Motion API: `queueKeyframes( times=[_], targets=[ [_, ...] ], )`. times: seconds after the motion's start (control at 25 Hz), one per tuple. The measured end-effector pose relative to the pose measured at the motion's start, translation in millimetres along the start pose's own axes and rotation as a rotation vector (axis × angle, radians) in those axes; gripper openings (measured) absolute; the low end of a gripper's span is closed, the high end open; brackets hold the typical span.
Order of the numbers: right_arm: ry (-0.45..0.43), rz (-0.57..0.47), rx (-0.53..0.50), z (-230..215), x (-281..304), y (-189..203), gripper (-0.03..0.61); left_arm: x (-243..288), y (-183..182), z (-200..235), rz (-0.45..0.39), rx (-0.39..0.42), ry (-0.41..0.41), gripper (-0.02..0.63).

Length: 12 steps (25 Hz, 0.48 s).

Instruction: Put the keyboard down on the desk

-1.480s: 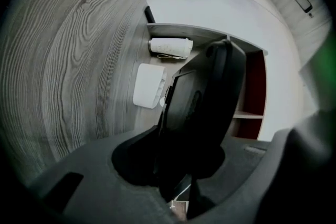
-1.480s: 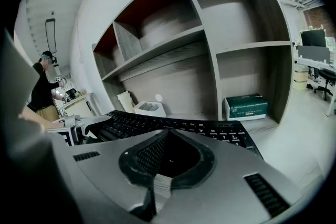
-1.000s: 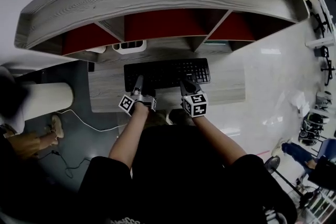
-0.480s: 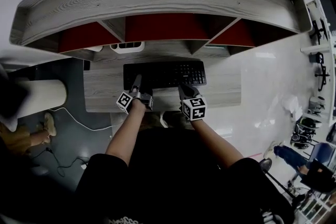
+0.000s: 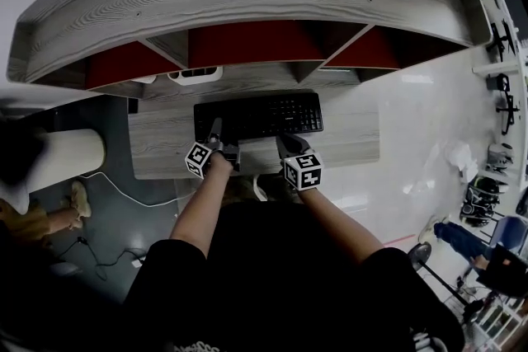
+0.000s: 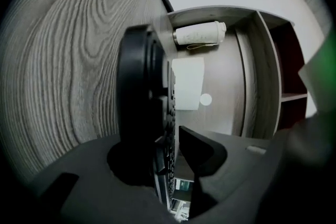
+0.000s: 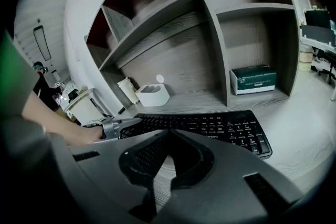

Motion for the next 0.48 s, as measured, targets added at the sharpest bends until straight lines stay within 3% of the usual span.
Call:
queueKeyframes(
  times=[0.12,0.28,0.48],
  targets=[
    [-0.006,-0.001,0.008,-0.7,-0.7,1.2,0.014,2.1,0.0,5.6,-0.008,-0.01,-0.014,0.172],
    [0.0,0.015,0.0,-4.4,1.3,3.3,0.014,5.0,2.4,0.8,0.001,0.017,-0.019,0.172],
    [0.014,0.004,0.017,-6.9,2.0,-5.4,0.014,8.0,13.9,-5.5,0.12,0.166,-0.055,0.183]
  ],
)
Point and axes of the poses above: the fingertips, and each gripper's own axes: x forward along the fingers, z to its left, y out of its underside, the point moved 5 cm from there along -x, backward along the fingers, and after that the axes turned 9 degrees about -y, right-handed, at the moved point
